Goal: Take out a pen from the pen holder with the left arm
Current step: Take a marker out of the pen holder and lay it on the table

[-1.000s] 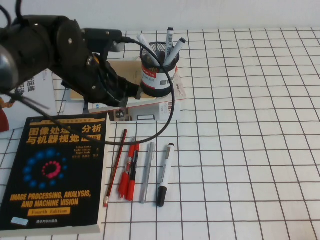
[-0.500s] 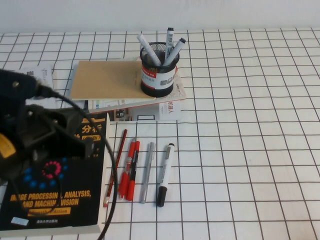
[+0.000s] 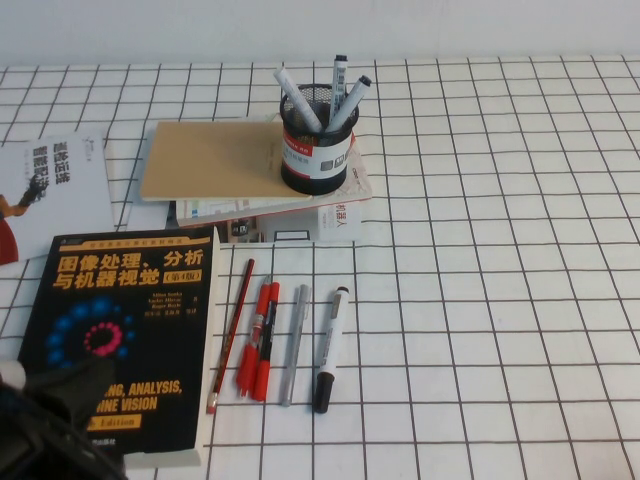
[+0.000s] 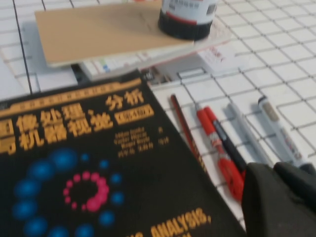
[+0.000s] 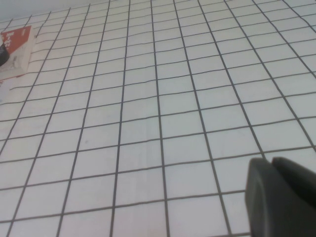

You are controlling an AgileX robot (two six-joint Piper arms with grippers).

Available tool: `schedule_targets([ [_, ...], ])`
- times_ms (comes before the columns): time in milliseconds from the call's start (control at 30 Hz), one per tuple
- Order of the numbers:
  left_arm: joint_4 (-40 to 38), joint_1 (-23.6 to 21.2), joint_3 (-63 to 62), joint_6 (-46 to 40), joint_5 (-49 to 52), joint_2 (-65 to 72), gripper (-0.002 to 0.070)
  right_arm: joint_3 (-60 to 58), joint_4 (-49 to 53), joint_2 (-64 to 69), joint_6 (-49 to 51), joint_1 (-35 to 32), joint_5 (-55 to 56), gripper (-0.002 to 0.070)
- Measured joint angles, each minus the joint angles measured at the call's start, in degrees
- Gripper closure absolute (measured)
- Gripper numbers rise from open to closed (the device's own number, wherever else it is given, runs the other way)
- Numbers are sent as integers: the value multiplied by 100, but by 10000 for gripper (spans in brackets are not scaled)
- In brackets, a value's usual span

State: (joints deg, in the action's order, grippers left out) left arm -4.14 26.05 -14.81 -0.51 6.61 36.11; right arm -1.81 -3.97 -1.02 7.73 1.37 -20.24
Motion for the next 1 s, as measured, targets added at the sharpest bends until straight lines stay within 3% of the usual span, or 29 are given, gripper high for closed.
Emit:
schedule_targets([
  [333, 0, -75, 1003, 0, 0, -900, 675, 0, 0, 0, 0, 0, 0, 693],
  [600, 50, -1036, 1598, 0, 33, -2096, 676, 0, 0, 0, 0, 0, 0, 692],
  [800, 507, -1770, 1621, 0, 141, -3043, 676, 0, 0, 0, 0, 0, 0, 692],
  [1000, 764, -2035, 1621, 0, 210, -3652, 676, 0, 0, 0, 0, 0, 0, 692],
])
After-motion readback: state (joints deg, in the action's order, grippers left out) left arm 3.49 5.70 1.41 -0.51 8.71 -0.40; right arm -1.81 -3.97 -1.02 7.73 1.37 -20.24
